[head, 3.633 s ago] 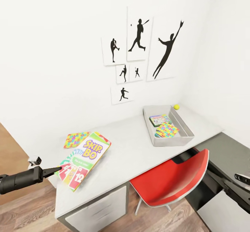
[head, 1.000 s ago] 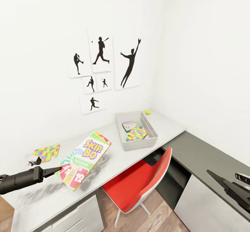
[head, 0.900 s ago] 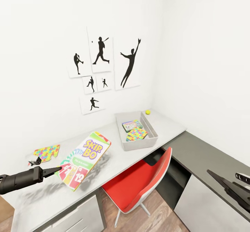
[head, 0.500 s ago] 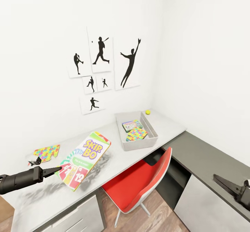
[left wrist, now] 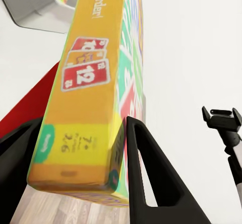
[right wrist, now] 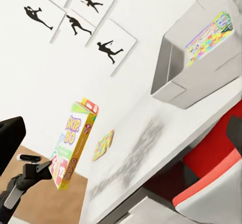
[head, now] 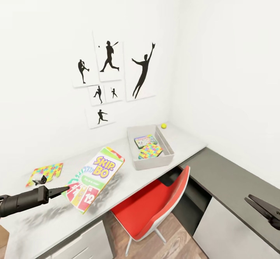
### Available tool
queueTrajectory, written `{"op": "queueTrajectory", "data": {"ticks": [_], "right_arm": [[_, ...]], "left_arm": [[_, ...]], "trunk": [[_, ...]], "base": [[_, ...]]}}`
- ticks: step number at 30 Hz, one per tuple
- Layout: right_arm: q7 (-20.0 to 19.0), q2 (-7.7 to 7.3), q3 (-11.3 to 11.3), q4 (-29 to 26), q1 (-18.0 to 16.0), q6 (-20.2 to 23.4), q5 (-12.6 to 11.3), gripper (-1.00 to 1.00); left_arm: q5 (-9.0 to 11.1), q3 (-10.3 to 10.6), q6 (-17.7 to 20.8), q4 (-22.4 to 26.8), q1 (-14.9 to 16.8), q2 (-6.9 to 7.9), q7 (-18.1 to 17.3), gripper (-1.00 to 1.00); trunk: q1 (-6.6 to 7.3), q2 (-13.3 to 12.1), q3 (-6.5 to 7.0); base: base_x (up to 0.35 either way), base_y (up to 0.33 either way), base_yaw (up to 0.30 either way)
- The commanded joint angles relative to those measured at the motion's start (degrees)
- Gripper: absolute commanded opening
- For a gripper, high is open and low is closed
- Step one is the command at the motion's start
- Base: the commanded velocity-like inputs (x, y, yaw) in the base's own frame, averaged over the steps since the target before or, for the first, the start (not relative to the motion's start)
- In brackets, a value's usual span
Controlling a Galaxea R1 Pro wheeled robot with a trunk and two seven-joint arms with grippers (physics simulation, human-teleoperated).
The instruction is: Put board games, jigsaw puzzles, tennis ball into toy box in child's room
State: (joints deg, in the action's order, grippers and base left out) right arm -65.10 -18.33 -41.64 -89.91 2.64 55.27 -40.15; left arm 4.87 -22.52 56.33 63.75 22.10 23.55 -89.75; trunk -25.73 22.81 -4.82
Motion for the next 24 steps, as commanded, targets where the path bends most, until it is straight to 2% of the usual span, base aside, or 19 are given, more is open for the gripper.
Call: {"op": "queueTrajectory", "data": {"ticks": [1, 11, 24], "right_arm": [[-0.29, 0.0, -0.02, -0.01, -0.01, 0.22, -0.09, 1.0], [-0.7, 0.0, -0.1, -0.01, -0.01, 0.26, -0.08, 1.0], [-0.79, -0.01, -0.1, -0.01, -0.01, 0.27, -0.11, 1.0]], "left_arm": [[-0.03, 0.01, 0.57, 0.0, 0.05, 0.0, -0.25, -1.0], [-0.03, -0.2, 0.54, -0.03, 0.05, 0.0, -0.25, -1.0], [-0.03, -0.38, 0.54, -0.03, 0.05, 0.09, -0.25, -1.0]], "trunk": [[-0.05, 0.11, -0.11], [-0.05, 0.11, -0.09], [-0.05, 0.11, -0.08]], "base": [[0.173, -0.226, 0.0], [0.207, -0.216, 0.049], [0.056, -0.019, 0.013]]}}
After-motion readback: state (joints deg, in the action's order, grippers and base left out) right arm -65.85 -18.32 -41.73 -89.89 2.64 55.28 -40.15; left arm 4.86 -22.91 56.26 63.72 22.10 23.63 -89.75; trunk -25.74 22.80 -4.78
